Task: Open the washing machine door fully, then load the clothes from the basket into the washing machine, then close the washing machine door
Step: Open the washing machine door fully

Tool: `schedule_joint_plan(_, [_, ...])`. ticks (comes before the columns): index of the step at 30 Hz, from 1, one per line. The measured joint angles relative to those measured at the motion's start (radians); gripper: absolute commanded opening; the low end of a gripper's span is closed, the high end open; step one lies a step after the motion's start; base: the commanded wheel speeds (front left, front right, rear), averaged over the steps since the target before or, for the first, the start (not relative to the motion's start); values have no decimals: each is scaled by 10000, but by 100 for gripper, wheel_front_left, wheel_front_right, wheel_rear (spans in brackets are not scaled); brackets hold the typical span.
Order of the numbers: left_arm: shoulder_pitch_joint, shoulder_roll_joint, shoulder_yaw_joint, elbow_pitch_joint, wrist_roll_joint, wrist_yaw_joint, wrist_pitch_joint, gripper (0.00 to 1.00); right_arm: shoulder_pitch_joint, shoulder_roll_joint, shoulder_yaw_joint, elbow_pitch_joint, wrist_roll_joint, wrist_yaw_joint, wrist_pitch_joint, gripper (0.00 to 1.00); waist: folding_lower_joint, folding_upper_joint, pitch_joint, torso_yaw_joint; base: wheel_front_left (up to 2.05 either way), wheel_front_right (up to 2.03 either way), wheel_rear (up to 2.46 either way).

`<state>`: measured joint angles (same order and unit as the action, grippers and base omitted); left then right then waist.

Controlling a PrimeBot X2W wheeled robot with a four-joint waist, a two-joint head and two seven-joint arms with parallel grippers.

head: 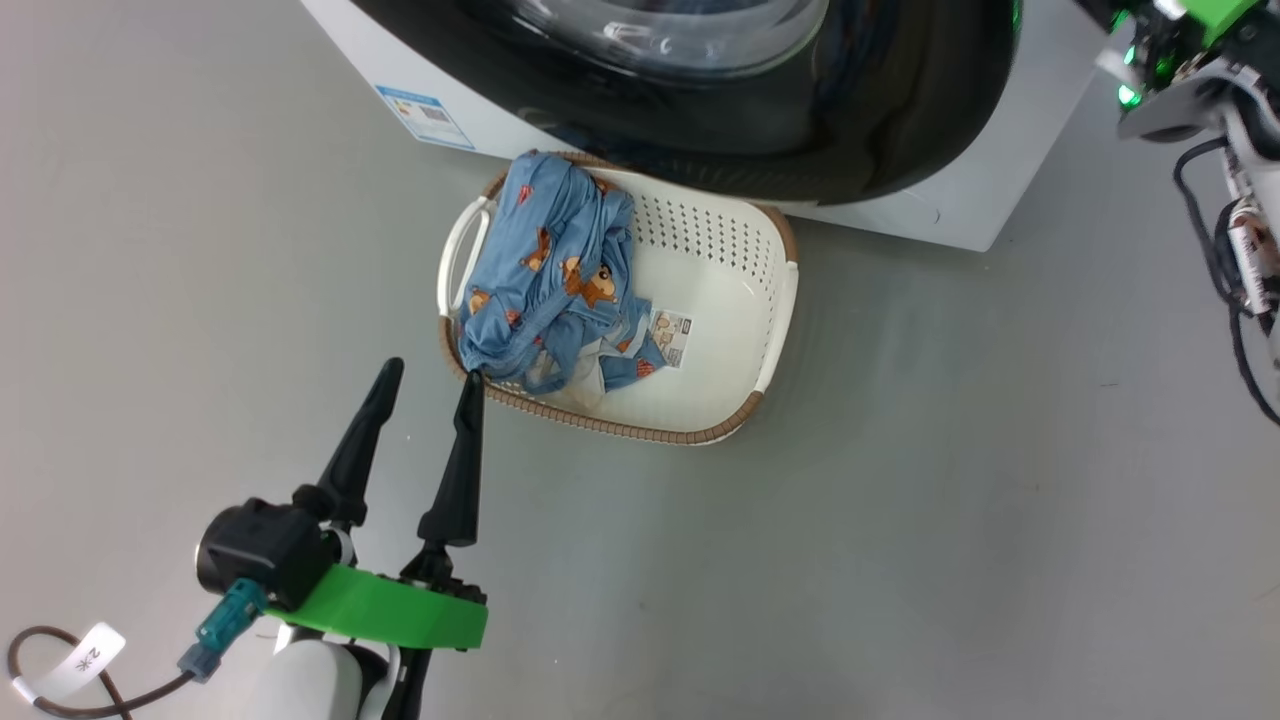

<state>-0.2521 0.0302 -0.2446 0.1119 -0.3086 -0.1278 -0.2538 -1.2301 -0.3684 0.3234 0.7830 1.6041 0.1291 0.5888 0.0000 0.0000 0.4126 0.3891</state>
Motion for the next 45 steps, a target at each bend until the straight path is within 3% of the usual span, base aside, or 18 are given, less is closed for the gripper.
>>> schedule_joint_plan(25, [733, 8, 58, 52, 79, 0, 0, 100, 2501, 807, 1116, -1881, -13, 0, 1402, 0, 0, 0, -1201, -224, 0, 0, 0])
schedule_joint_plan(45, [1692, 21, 368, 224, 115, 0, 0, 100, 3982, 1967, 1854, -2238, -15, 0, 1611, 0, 0, 0, -2286, 340, 0, 0, 0])
